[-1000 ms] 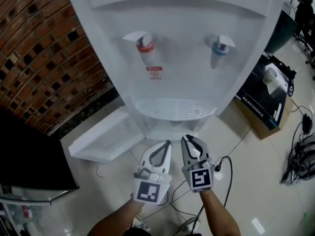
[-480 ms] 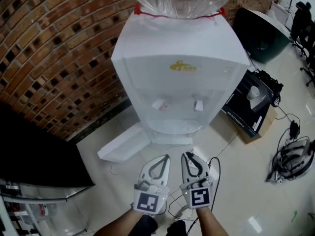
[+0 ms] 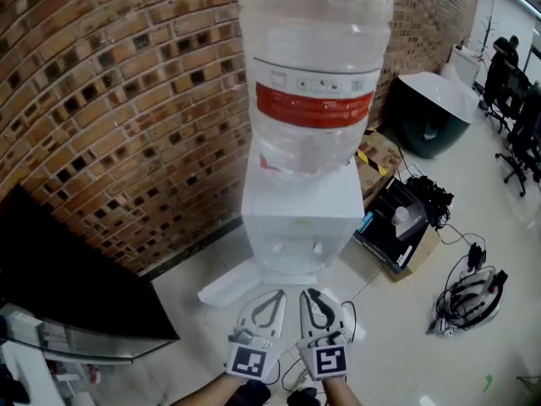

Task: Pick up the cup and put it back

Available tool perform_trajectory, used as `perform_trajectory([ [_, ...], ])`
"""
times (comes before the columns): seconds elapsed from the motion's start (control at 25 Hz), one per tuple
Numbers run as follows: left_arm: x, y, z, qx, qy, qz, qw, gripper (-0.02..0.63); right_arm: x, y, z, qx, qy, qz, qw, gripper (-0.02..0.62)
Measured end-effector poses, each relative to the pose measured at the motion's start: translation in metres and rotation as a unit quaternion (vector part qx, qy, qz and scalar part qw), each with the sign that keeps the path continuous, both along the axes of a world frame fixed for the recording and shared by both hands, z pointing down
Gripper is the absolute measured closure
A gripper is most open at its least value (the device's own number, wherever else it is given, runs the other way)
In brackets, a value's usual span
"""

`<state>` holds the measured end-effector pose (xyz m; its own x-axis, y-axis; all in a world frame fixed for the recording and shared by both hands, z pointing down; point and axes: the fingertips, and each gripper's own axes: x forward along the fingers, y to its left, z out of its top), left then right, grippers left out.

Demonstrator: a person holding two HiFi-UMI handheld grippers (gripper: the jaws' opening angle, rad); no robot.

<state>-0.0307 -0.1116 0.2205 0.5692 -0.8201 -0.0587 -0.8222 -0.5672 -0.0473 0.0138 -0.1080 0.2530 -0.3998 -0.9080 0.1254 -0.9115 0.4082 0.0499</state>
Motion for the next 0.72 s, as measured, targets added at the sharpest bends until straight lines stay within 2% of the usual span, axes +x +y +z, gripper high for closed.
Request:
perform_trajectory([
  [0.16,-0.009,0.005,-0.076,0.009,0.005,-0.004,0.9999,0.604,-0.014,0.007,-0.080,0.008,0.009,-0.001,1.000,0.565],
  [0.36,-0.024,0.015,-0.149,0.038,0.025,-0.008,0.9989,0.604,-0.035,0.022,-0.146,0.014,0.000,-0.006,1.000,0.565],
  [0.48,-0.035,0.022,-0.172,0.051,0.035,-0.005,0.9981,0.604,-0.043,0.030,-0.168,0.026,0.004,0.001,1.000,0.565],
  [0.72,-0.047,0.045,-0.181,0.053,0.031,0.018,0.9980,0.604,-0.054,0.045,-0.192,0.041,0.005,0.018,0.999,0.565],
])
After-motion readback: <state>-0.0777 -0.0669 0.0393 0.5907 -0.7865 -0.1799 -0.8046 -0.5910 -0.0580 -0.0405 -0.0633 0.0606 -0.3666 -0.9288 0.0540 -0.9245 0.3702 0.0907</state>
